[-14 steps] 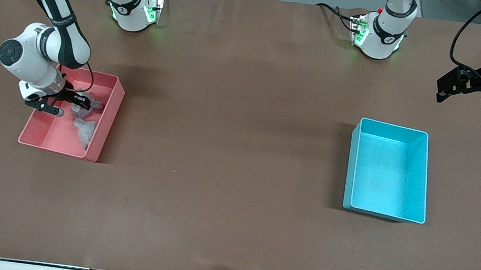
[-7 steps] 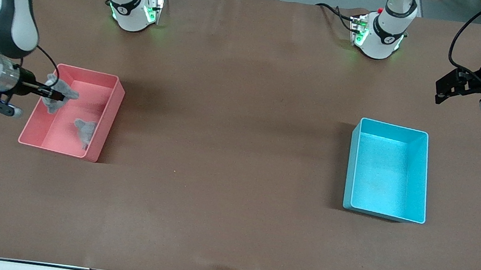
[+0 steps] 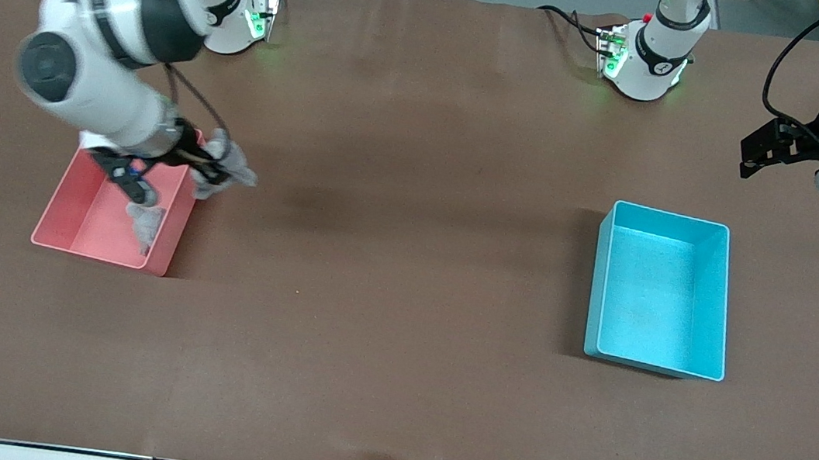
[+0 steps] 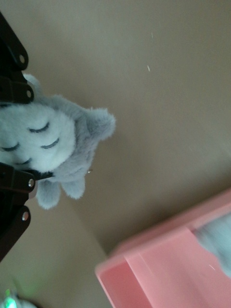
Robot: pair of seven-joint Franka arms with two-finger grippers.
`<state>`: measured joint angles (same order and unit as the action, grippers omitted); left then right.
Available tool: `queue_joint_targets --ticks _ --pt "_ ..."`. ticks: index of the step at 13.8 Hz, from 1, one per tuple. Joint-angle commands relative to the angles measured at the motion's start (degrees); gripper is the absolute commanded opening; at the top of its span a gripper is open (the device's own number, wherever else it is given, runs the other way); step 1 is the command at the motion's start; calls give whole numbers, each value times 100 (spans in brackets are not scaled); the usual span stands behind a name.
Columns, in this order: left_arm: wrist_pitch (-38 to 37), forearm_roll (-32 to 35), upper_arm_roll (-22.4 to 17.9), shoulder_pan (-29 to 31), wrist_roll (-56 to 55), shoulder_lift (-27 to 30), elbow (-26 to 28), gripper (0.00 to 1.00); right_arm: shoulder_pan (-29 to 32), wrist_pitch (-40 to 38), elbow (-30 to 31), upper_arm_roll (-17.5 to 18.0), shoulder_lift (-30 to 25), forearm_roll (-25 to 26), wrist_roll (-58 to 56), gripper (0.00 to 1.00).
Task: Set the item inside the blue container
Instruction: 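Carry the plush to mid-table with the right gripper while the left gripper approaches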
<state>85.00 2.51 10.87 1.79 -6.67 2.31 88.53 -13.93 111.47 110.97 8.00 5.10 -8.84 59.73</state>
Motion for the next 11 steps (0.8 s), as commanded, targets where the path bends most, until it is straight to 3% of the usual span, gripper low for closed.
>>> queue_joint_targets --ticks 1,3,5,7,11 --pt "148 4 29 32 53 32 164 100 -976 873 -162 17 603 4 1684 0" --pt "306 4 38 23 43 -3 279 100 -1619 1323 -661 8 1359 293 2811 0" --pt "333 4 64 6 43 -81 305 100 -2129 1333 -1740 8 2412 934 4137 0" --pt "351 4 90 -30 26 -178 428 100 -2455 1342 -2419 8 3231 1348 4861 0" --pt "658 -5 283 -257 -140 -809 516 100 -2702 1842 -2624 -27 3884 1665 5426 1"
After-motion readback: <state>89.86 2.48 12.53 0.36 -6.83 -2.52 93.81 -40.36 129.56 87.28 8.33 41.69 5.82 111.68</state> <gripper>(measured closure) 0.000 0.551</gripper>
